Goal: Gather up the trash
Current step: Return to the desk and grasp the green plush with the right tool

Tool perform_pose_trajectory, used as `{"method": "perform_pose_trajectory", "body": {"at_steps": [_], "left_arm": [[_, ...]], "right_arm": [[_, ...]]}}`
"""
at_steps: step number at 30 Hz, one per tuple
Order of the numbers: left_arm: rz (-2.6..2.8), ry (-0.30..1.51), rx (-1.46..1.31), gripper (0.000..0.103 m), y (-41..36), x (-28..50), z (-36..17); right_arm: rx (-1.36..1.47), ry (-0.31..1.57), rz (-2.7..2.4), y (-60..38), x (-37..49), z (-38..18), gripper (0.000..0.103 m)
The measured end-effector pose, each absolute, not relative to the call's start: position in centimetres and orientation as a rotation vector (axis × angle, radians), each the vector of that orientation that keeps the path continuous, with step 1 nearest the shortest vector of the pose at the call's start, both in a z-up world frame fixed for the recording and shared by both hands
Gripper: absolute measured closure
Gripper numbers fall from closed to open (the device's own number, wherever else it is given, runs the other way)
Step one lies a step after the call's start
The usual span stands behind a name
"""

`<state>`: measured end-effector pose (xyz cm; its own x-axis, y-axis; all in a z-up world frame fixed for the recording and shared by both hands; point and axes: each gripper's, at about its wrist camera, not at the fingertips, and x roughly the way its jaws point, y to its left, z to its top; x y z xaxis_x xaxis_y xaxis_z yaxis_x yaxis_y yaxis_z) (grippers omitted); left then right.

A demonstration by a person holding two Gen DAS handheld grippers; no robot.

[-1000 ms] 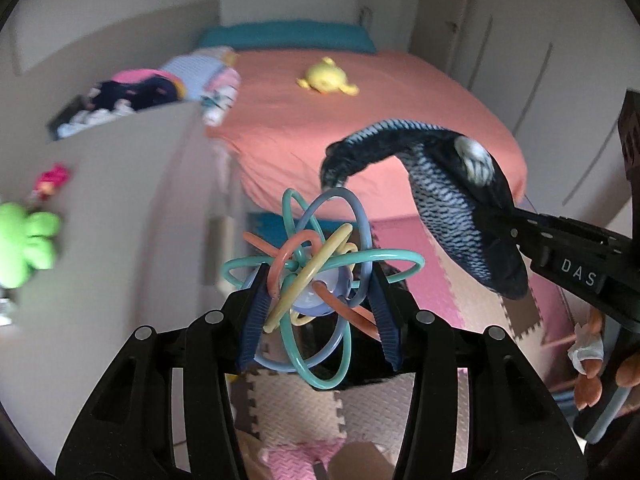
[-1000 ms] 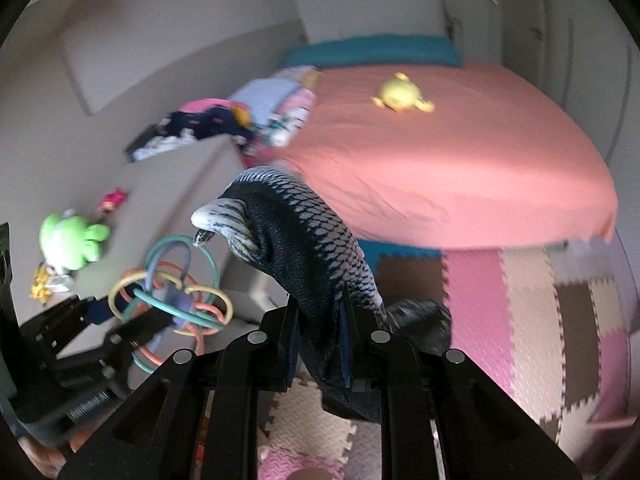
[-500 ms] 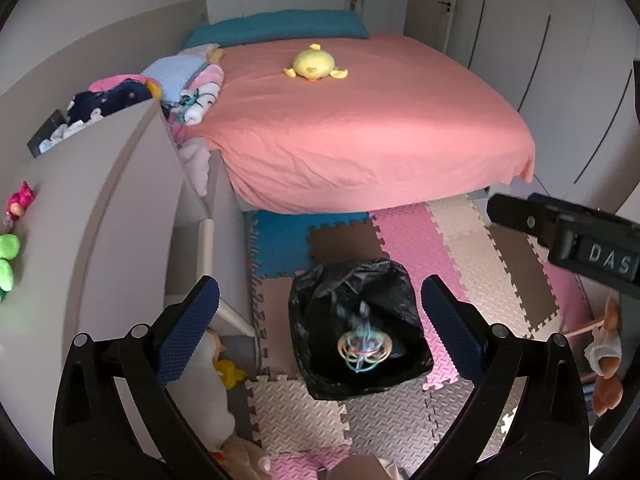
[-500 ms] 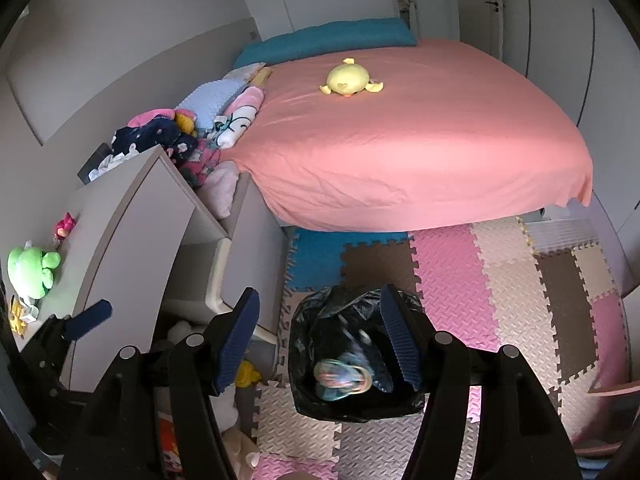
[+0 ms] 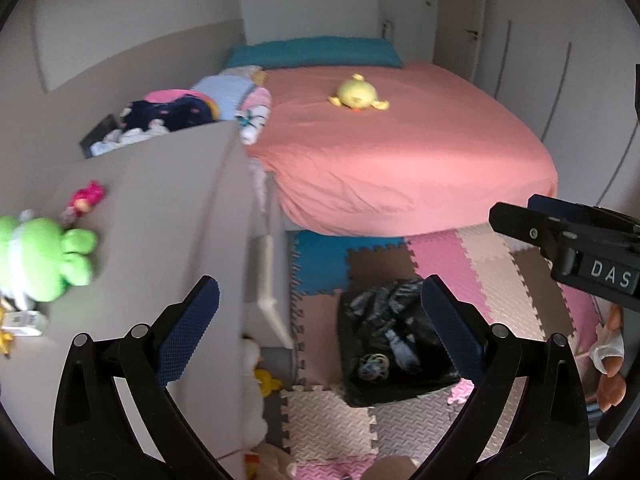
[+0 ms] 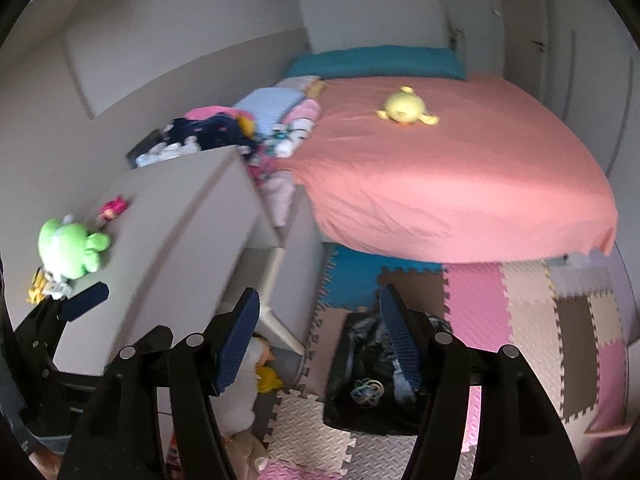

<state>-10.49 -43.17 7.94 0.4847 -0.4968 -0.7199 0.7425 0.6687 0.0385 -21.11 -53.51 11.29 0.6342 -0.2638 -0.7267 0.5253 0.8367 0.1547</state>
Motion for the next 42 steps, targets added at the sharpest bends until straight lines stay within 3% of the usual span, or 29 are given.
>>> {"method": "perform_pose_trajectory", "body": {"at_steps": [11, 33, 42], "left_arm": [[-0.597, 0.73, 0.26, 0.005, -31.7, -5.2, 10.8], [-0.103, 0.893, -0.136, 0.005, -5.8, 6.6, 9.4], [-0.028, 0.905, -0.181, 0.005, -0.9, 9.9, 9.3]], "right_arm": [[0.253, 0.767, -0.269, -43.7, -14.1, 13.5, 0.037], [0.014, 0.865, 0.118, -24.5, 0.9, 13.1, 0.036], [-0.089, 0.935, 0.077, -22.6, 10.0, 11.2, 0.036]]}}
